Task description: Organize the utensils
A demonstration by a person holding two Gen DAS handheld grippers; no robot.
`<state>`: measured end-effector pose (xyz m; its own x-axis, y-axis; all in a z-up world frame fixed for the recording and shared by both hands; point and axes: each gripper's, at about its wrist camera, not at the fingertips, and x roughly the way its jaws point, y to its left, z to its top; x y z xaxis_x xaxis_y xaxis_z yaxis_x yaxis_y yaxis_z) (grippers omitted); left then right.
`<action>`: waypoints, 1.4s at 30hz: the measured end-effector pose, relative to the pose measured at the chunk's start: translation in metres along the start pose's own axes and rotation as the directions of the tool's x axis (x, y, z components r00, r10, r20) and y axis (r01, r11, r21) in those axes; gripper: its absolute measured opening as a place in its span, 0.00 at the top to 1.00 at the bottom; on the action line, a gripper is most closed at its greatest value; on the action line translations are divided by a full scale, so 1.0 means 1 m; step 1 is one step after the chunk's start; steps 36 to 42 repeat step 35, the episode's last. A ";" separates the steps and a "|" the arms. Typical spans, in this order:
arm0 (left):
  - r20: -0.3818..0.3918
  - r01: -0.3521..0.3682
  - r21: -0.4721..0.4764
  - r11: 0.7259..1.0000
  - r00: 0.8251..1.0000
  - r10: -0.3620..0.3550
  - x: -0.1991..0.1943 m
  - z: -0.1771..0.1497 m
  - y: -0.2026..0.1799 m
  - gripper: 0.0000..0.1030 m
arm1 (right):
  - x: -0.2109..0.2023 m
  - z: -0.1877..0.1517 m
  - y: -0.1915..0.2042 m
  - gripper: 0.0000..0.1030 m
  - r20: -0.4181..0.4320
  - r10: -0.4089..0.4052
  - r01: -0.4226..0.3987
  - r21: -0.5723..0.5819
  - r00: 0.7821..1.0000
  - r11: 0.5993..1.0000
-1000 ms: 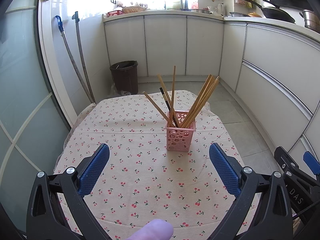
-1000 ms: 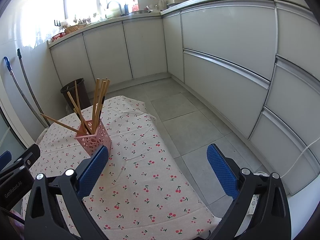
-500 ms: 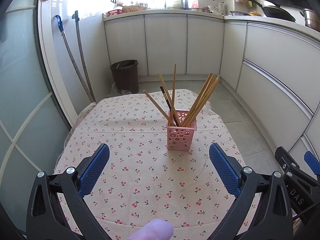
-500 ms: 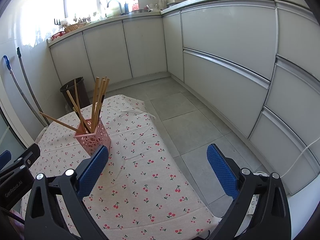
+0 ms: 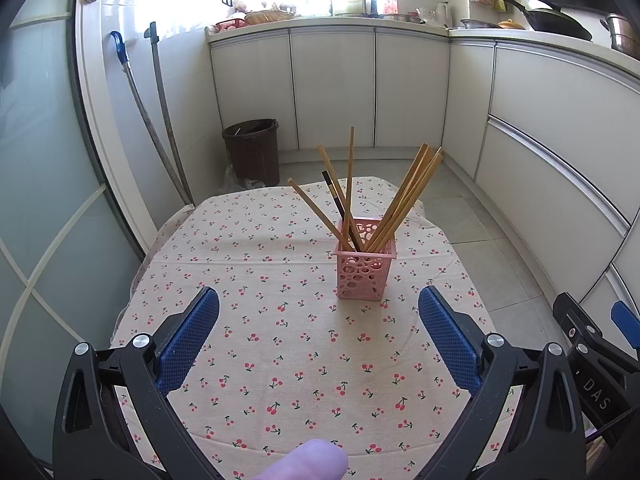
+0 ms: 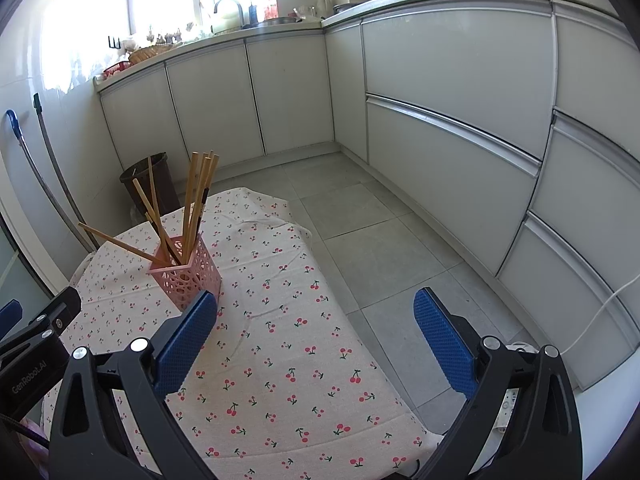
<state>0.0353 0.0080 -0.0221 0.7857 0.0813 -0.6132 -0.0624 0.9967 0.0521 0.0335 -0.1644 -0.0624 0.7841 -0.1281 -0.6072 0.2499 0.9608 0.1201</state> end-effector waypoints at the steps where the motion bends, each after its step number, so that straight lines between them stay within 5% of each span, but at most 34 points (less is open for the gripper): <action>1: -0.001 -0.001 0.001 1.000 1.000 0.001 0.000 0.000 0.000 0.07 | 0.000 0.000 0.000 0.07 0.000 0.000 0.000 0.001 1.000 1.000; 25: 0.028 0.056 0.065 0.996 0.998 -0.058 -0.003 -0.004 -0.009 0.16 | 0.005 0.000 -0.001 0.07 -0.021 0.003 -0.003 -0.001 1.000 1.000; 29: 0.008 0.045 0.047 0.998 0.999 -0.045 0.002 -0.002 -0.008 0.07 | 0.005 0.000 -0.002 0.07 -0.023 -0.001 0.001 0.000 1.000 1.000; 42: -0.006 0.036 0.016 0.999 0.999 -0.036 0.003 -0.001 -0.003 0.07 | 0.006 0.000 -0.002 0.07 -0.025 -0.002 0.002 -0.002 1.000 1.000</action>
